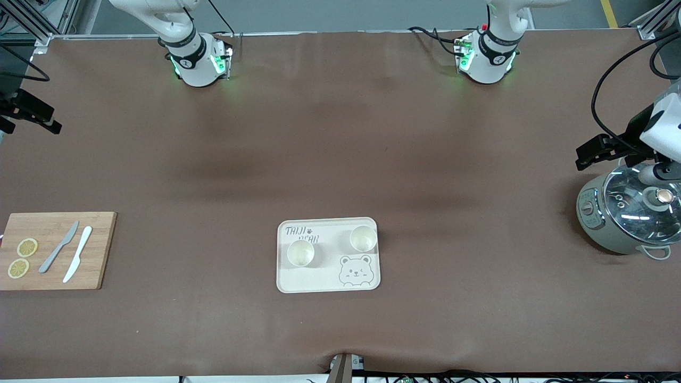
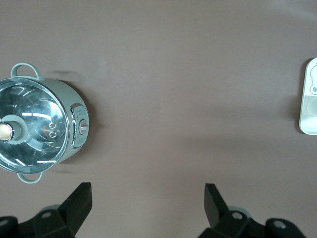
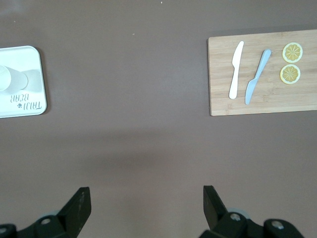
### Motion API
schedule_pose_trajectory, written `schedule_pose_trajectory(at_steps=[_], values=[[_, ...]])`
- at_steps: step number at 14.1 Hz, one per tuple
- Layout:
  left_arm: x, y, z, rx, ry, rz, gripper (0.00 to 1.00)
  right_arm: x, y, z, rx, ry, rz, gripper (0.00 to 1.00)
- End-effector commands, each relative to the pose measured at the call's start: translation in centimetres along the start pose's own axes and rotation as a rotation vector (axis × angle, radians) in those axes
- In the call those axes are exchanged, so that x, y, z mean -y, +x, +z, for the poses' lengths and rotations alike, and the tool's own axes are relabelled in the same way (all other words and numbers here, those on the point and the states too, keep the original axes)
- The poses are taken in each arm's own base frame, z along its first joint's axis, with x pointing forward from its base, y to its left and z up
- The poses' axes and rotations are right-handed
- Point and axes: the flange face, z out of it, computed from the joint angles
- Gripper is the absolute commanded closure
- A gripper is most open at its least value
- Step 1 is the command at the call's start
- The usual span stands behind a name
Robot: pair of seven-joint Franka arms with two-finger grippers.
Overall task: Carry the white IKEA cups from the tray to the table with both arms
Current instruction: 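Move the left gripper from rest toward the white tray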
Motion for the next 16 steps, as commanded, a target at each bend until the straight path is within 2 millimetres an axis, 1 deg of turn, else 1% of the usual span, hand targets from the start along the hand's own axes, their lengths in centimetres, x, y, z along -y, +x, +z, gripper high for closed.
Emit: schedule_pose_trajectory(at_steps=[1,4,6,9,11,14,16], values=[[0.0,0.1,-0.1,-0.01,-0.005,0.015,0.0,0.0,0.4,-1.2,-0.011,-0.006,0.007,0.0],[0.0,0.2,-0.2,-0.018,-0.003,0.02,0.0,0.5,0.4,-1.3,-0.012,-0.006,0.003,0.0],[-0.6,0.1,-0.3,-0.02,0.003,0.037,0.0,0.5,0.4,-1.2,-0.012,-0.006,0.001,0.0],[-1.7,-0.1,0.0,-0.012,0.001,0.043,0.0,0.5,0.5,-1.2,-0.014,-0.006,0.0,0.0],[-2.1,0.5,1.4,0.011,0.002,0.048,0.0,0.4,0.4,-1.2,-0.014,-0.006,0.001,0.0],[-4.6,1.5,4.6,0.06,-0.005,0.078,0.0,0.3,0.4,-1.2,-0.014,-0.006,0.003,0.0],[-6.3,2.2,6.3,0.071,-0.009,0.068,0.0,0.2,0.4,-1.2,-0.014,-0.006,0.004,0.0]])
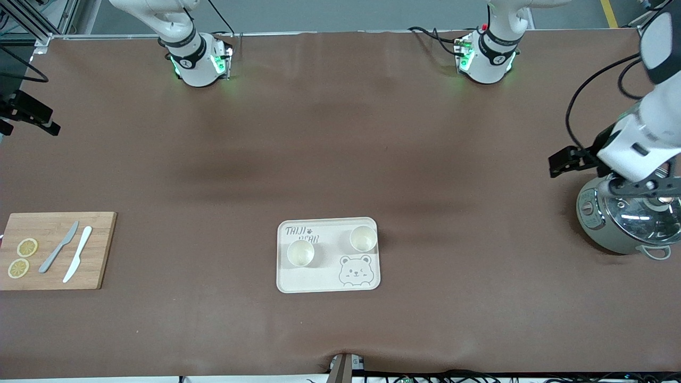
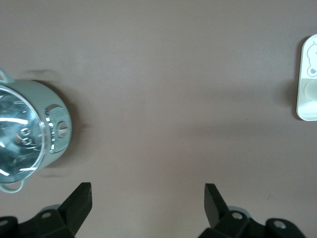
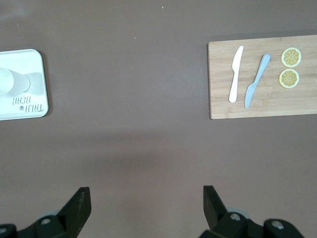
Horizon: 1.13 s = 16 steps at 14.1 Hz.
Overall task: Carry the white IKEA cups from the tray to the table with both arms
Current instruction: 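Move the left gripper from rest toward the white tray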
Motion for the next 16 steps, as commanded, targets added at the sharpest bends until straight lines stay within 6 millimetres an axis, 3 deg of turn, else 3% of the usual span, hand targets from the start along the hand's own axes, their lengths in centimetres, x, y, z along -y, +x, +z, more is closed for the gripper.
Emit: schedule_pose_trajectory(at_steps=[1,4,11,14,16], values=[[-2.9,1.1,2.1,0.009,-0.009,-0.015,0.0,-0.1,0.3,-0.4,0.002,-0.005,0.01,0.0],[-8.0,2.2,5.0,0.002,-0.013,-0.073,0.0,-0.3,0.3,-0.3,0.003,-0.007,0.015,0.0],[-16.3,3.3,10.9,0.004,-0.056,-0.187,0.0,1.0,2.4,1.9,0.022,0.035,-0.003,0.0],[-19.8,4.2,13.2,-0.01,-0.07,-0.224,0.0,5.4,4.4,2.7,-0.011,0.112,-0.025,0.0],[-22.1,4.3,15.0,-0.02,-0.081,-0.207,0.0,10.9,6.2,5.2,-0.034,0.116,-0.063,0.0]])
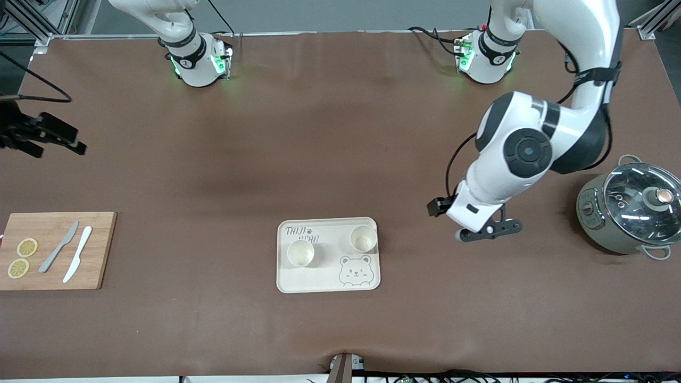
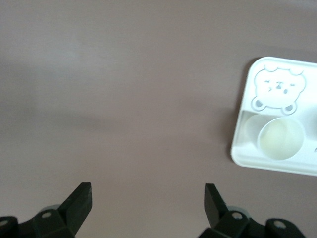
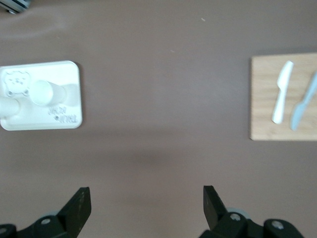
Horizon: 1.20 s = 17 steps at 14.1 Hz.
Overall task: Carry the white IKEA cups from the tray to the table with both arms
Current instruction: 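Lower the left gripper to one cup while the right gripper reaches the other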
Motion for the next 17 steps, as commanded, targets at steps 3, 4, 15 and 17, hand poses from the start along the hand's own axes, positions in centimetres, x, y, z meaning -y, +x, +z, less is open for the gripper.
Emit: schedule_pose_trajectory(at_steps=[3,4,15,17], values=[[-5.8,-0.4,4.0,-0.021,-0.044,0.02,0.0,8.5,4.8,7.5,-0.036,0.014,-0.067,0.0],[-6.7,-0.6,5.0,-0.024,-0.049,0.017,0.0,10.3,5.2,9.3,-0.037,0.015,-0.045,0.0],[-11.1,-1.1,14.0,-0.087,-0.121,-0.03,0.0,26.2,7.7,28.7,-0.074,0.011,0.038,0.0],[-11.8,-1.5,15.5,-0.097,-0.131,-0.032,0.0,27.0,7.6,31.9,-0.083,0.012,0.032,0.0]])
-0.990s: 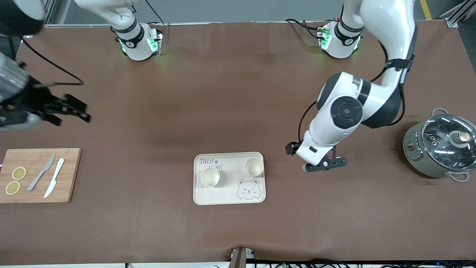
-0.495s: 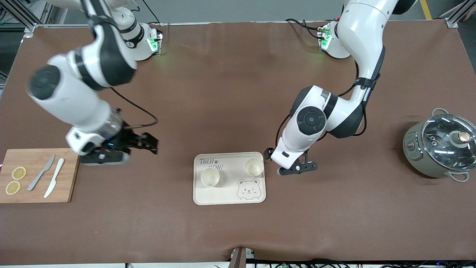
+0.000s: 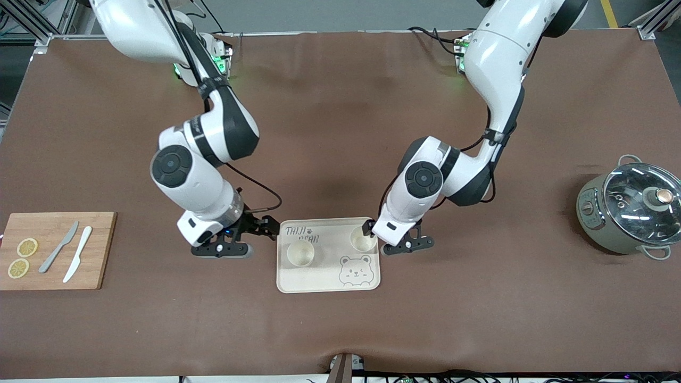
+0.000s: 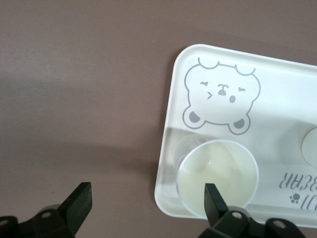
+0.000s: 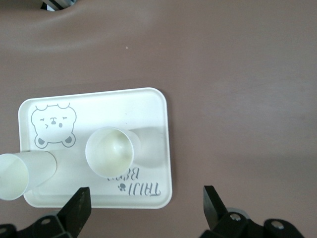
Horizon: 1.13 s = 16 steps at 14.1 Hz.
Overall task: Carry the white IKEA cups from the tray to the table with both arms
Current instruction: 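Lower the left gripper to one cup while the right gripper reaches the other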
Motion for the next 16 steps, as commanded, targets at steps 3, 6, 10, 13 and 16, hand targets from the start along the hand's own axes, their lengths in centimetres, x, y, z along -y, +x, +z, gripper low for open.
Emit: schedule_pose_trajectory(at_steps=[3,6,10,13,16], values=[[-1.4,-0.5,2.1,-0.024,-0.032,-0.011,0.0,2.9,-0.5,5.2,-0.043,0.008,-0.021,0.0],[-1.6,-0.8,2.8,-0.027,-0.033,-0.029,0.0,2.6,-0.7,7.6,-0.044,0.0,-0.022,0.0],[-2.2,-1.6,3.8,-0.032,-0.042,-0.017,0.3,2.2,-0.7,9.4,-0.051,-0.008,-0.022,0.0],[-2.2,-1.5,3.8,-0.032,-0.044,-0.022,0.71,1.9,-0.9,11.3,-0.054,-0.014,-0.026,0.0],[-2.6,-1.8,3.8,-0.042,-0.055,-0.018,1.0,2.2,-1.5,13.0,-0.049,-0.018,-0.033,0.0]])
